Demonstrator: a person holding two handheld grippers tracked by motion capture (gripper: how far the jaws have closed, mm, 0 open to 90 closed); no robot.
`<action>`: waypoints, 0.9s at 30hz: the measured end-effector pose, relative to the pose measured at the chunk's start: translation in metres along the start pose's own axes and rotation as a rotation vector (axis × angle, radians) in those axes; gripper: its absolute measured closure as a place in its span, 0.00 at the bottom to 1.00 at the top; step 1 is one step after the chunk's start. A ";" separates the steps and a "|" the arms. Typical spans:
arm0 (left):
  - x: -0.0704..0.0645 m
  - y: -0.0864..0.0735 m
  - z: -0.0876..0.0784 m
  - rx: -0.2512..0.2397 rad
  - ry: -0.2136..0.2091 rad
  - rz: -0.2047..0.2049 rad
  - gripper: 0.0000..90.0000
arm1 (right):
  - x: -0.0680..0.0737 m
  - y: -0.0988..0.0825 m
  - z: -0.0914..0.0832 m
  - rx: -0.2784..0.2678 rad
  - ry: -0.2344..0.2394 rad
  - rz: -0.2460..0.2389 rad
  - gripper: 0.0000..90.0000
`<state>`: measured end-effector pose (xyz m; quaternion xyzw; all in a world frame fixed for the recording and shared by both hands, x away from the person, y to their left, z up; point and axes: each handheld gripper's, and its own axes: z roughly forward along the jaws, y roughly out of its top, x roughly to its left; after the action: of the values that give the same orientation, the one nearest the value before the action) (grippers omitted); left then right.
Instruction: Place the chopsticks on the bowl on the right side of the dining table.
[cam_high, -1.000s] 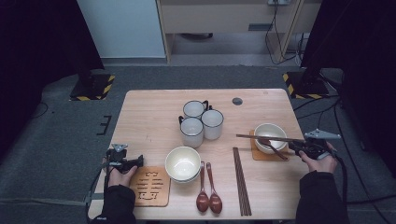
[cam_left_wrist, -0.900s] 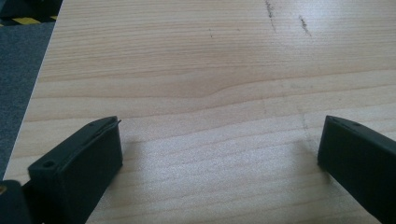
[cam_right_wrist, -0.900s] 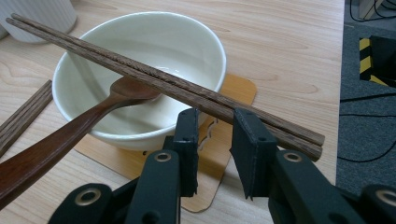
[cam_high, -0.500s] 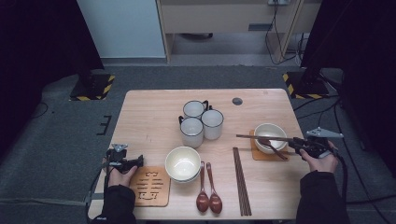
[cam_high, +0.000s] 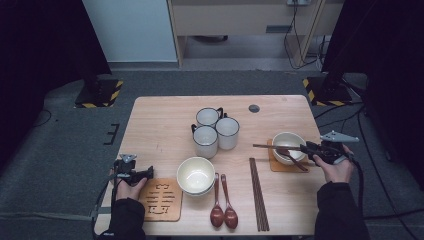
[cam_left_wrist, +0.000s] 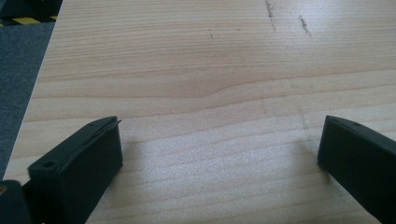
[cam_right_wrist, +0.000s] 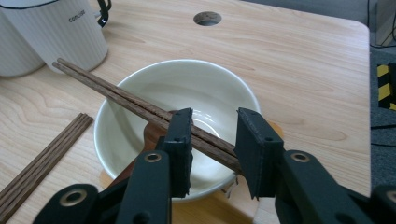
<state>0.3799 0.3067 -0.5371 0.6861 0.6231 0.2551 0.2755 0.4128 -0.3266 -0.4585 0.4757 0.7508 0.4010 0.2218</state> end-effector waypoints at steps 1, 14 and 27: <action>0.000 0.000 0.000 0.000 0.000 0.000 0.00 | 0.001 0.000 0.001 0.003 0.002 0.003 0.75; 0.000 0.000 0.000 0.000 0.000 0.000 0.00 | -0.007 -0.016 -0.010 0.018 -0.030 0.035 0.79; 0.000 0.000 0.000 0.000 0.000 0.000 0.00 | -0.009 -0.016 -0.004 0.036 -0.037 0.037 0.77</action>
<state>0.3799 0.3067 -0.5371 0.6861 0.6232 0.2550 0.2755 0.4054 -0.3394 -0.4693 0.5006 0.7449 0.3826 0.2193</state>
